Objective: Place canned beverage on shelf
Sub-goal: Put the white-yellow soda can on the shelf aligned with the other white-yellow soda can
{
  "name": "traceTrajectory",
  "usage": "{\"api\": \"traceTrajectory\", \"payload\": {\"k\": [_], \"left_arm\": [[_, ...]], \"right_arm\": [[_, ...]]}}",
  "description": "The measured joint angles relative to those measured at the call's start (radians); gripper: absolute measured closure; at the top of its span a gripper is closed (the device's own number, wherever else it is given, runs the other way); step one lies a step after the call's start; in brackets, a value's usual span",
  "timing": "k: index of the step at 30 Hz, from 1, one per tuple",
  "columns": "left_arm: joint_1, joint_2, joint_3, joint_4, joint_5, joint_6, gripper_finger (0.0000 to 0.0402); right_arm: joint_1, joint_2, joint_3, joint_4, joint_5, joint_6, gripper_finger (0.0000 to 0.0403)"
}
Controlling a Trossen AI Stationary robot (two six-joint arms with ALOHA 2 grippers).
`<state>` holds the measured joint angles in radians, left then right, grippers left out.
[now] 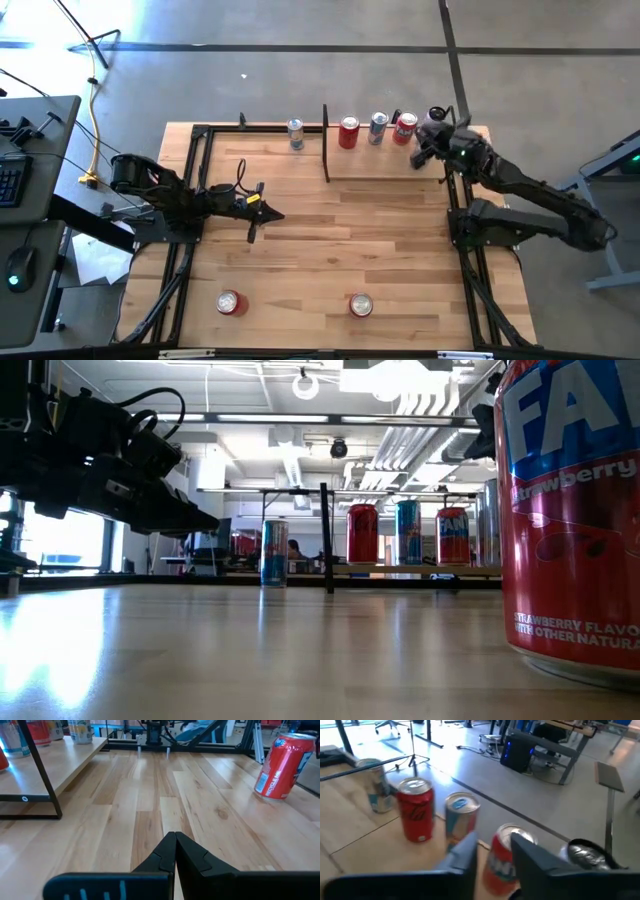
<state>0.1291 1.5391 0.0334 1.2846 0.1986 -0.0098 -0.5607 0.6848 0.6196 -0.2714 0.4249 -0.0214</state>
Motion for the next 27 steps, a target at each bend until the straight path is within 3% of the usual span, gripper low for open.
{"api": "traceTrajectory", "payload": {"k": [2,4,10,14,16,21,27], "left_arm": [[0.000,0.000,0.000,0.000,0.000,0.012,0.0401],[0.000,0.000,0.001,0.001,0.000,0.012,0.0401],[0.000,0.000,0.001,0.001,0.000,0.012,0.0401],[0.000,0.000,0.001,0.001,0.000,0.014,0.0401],[0.000,0.000,0.001,0.001,0.000,0.014,0.0402],[0.000,0.000,0.001,0.001,0.000,0.014,0.0401],[0.000,0.000,0.001,0.001,0.000,0.014,0.0401]], "right_arm": [[0.090,0.002,-0.019,-0.003,0.082,0.021,0.0366],[0.184,0.007,-0.035,-0.002,0.169,0.048,0.0392],[0.462,0.077,-0.060,0.008,0.400,0.155,0.0386],[0.567,0.161,-0.068,-0.039,0.559,0.258,0.0400],[0.571,0.195,-0.068,-0.085,0.615,0.335,0.0400],[0.493,0.233,-0.069,-0.199,0.616,0.483,0.0402],[0.358,0.231,-0.069,-0.221,0.537,0.510,0.0403]]}}
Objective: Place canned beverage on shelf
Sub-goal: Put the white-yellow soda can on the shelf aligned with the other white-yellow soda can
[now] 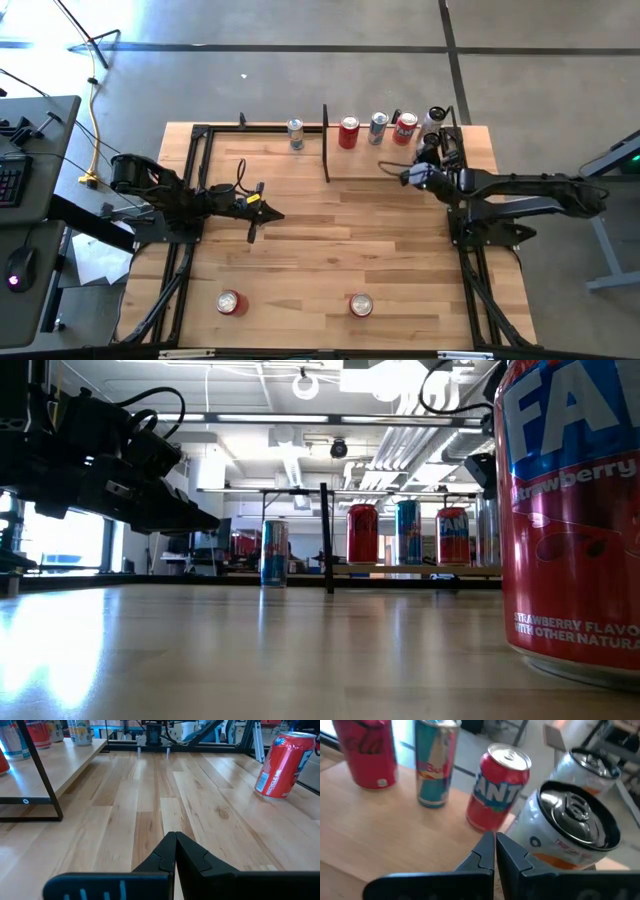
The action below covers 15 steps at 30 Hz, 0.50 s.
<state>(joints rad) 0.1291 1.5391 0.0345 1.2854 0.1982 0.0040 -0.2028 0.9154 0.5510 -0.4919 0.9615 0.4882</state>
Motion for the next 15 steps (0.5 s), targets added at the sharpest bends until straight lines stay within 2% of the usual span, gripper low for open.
{"api": "traceTrajectory", "payload": {"k": [5,15], "left_arm": [[0.000,0.000,0.000,0.000,0.000,0.000,0.0401],[0.000,0.000,0.000,0.000,0.000,0.000,0.0402]], "right_arm": [[-0.067,0.001,0.000,0.000,-0.037,0.008,0.0403],[-0.072,0.001,0.000,-0.030,-0.016,0.077,0.0403]]}}
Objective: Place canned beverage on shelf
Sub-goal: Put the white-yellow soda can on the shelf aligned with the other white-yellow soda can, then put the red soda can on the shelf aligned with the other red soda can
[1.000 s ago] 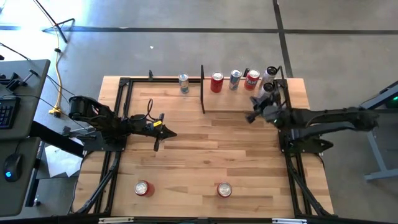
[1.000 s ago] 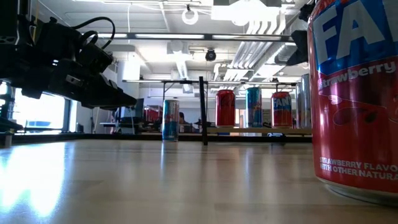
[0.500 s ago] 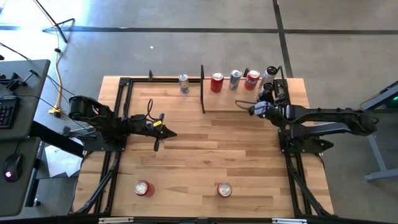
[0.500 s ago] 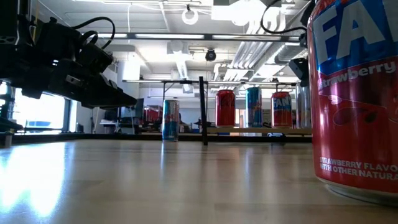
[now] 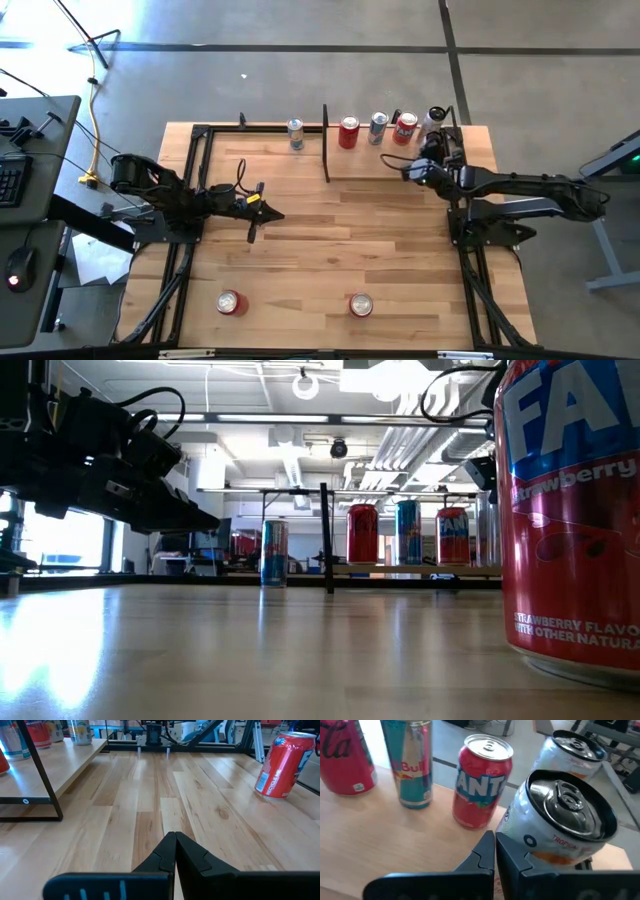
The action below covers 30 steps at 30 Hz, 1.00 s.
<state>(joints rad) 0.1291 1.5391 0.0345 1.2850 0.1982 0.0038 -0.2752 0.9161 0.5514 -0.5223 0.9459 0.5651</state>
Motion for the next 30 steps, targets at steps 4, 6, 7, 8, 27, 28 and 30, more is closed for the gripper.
{"api": "traceTrajectory", "payload": {"k": [4,6,7,8,27,28,30], "left_arm": [[0.000,0.000,0.000,0.000,0.000,0.000,0.0401],[0.000,0.000,0.000,0.000,0.000,0.000,0.0401],[0.000,0.000,0.000,0.000,0.000,0.000,0.0402],[0.000,0.000,0.000,0.000,0.000,0.000,0.0401],[0.000,0.000,0.000,0.000,0.000,0.000,0.0401],[0.000,0.000,0.000,0.000,0.000,0.000,0.0401],[0.000,0.000,0.000,0.000,0.000,0.000,0.0402]], "right_arm": [[0.000,0.000,0.000,-0.039,0.042,0.051,0.0403],[0.000,0.000,0.000,-0.041,0.049,0.059,0.0403],[0.000,0.000,0.000,-0.040,0.050,0.059,0.0403],[0.000,0.000,0.000,-0.039,0.053,0.059,0.0403],[-0.152,0.000,0.025,0.006,-0.059,-0.127,0.0403],[-0.152,-0.001,0.025,0.023,-0.059,-0.147,0.0403],[-0.148,-0.009,0.025,0.056,-0.076,-0.190,0.0403]]}}
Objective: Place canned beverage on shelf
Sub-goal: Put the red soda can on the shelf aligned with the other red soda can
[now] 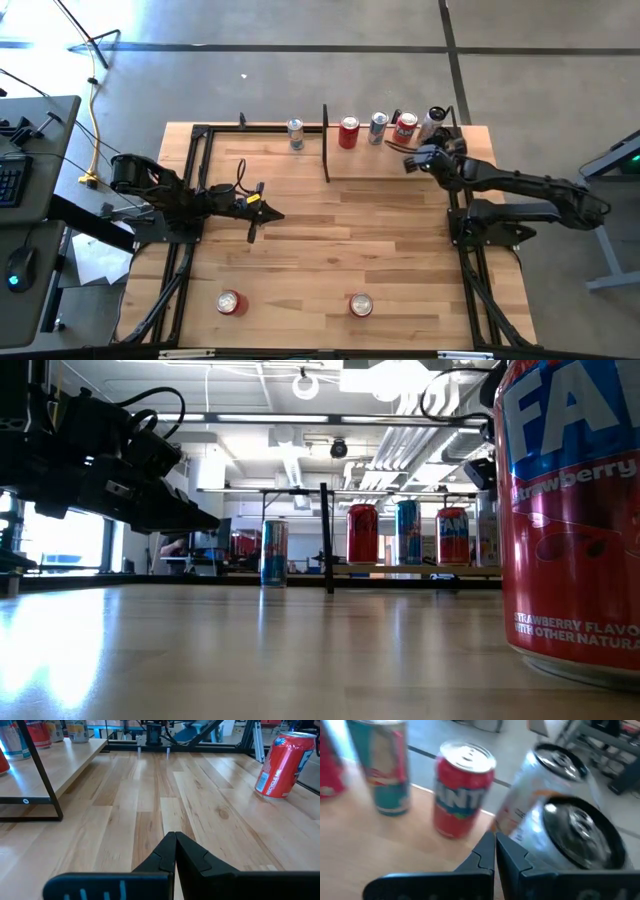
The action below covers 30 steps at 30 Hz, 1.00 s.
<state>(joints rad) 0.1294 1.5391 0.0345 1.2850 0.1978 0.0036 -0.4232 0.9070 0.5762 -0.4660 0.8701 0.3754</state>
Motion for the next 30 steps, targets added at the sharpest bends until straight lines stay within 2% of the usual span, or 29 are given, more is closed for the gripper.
{"api": "traceTrajectory", "payload": {"k": [6,11,14,15,17,24,27,30], "left_arm": [[0.000,0.000,0.000,0.000,0.000,-0.004,0.0401],[0.000,0.000,0.000,0.000,0.000,-0.019,0.0401],[0.000,0.000,0.000,0.000,0.000,-0.018,0.0401],[0.000,0.000,0.000,0.000,0.000,-0.018,0.0401],[0.000,0.000,0.000,0.000,-0.002,-0.018,0.0401],[0.000,0.000,0.000,-0.003,-0.002,-0.018,0.0402],[0.000,0.000,0.000,-0.003,-0.003,-0.018,0.0401],[0.000,0.000,0.000,-0.002,-0.003,-0.018,0.0401]], "right_arm": [[0.091,-0.036,0.000,0.076,-0.143,-0.178,0.0403],[0.265,-0.036,0.000,0.211,-0.326,-0.279,0.0403],[0.385,-0.014,0.000,0.278,-0.450,-0.253,0.0403],[0.432,-0.003,0.000,0.285,-0.463,-0.236,0.0403],[0.548,0.039,0.000,0.311,-0.415,-0.190,0.0403],[0.941,0.223,0.021,0.402,-0.066,-0.009,0.0403],[1.055,0.307,0.100,0.334,0.039,0.117,0.0403],[1.123,0.398,0.233,0.163,0.072,0.267,0.0403]]}}
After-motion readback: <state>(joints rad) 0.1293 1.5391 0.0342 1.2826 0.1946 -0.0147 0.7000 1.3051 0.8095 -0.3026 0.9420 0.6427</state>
